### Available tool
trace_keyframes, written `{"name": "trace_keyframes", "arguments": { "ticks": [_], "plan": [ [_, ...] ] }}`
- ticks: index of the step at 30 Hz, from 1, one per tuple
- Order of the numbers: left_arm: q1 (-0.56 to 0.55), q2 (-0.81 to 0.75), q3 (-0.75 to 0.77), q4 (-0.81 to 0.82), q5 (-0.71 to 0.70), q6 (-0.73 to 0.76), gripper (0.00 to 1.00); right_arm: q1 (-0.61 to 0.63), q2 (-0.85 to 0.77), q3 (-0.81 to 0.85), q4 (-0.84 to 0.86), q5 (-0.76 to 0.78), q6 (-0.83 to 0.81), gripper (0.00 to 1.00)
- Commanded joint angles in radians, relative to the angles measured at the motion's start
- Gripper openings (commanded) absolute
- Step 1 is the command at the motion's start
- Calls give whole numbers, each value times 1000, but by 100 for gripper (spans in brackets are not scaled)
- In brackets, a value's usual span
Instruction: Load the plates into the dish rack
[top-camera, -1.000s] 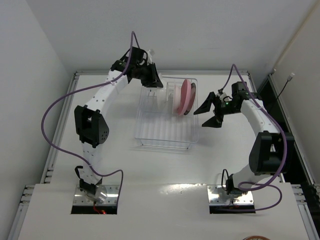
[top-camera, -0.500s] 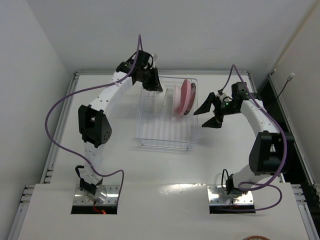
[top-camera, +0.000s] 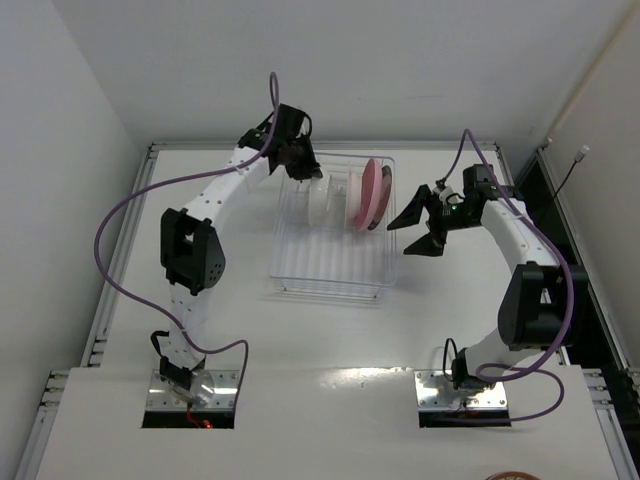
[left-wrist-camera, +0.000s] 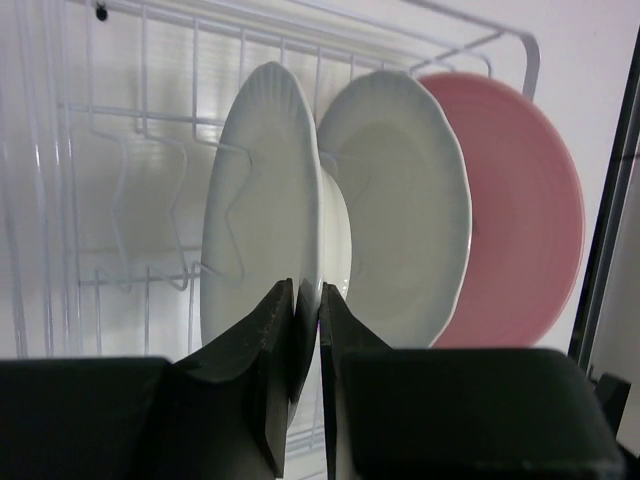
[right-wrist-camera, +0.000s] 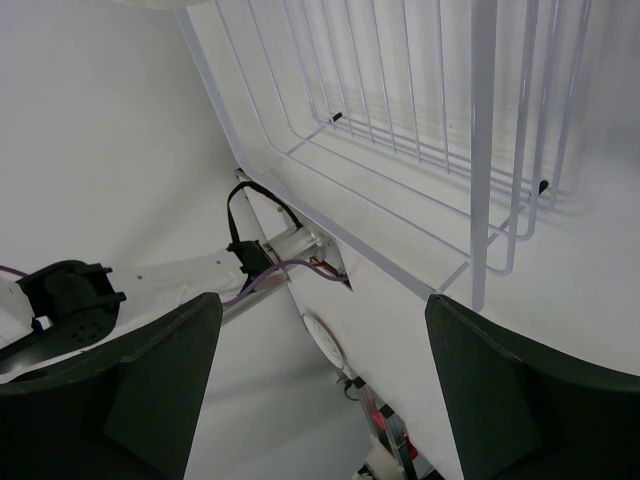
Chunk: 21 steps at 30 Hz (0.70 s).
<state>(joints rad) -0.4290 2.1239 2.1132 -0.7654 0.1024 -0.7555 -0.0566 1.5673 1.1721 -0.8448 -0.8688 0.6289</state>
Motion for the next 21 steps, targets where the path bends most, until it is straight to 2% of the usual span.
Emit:
{"name": "trace_keyframes", "arguments": {
  "ticks": [1, 12, 21],
  "plan": [
    [1, -70, -19, 69, -151, -110, 0, -3, -15, -3, 26, -24, 2, 81],
    [-42, -16, -29, 11, -234, -163, 0, -3, -15, -3, 26, -24, 2, 81],
    [-80, 2, -61, 11, -243, -93, 0, -3, -15, -3, 26, -24, 2, 81]
  ]
}}
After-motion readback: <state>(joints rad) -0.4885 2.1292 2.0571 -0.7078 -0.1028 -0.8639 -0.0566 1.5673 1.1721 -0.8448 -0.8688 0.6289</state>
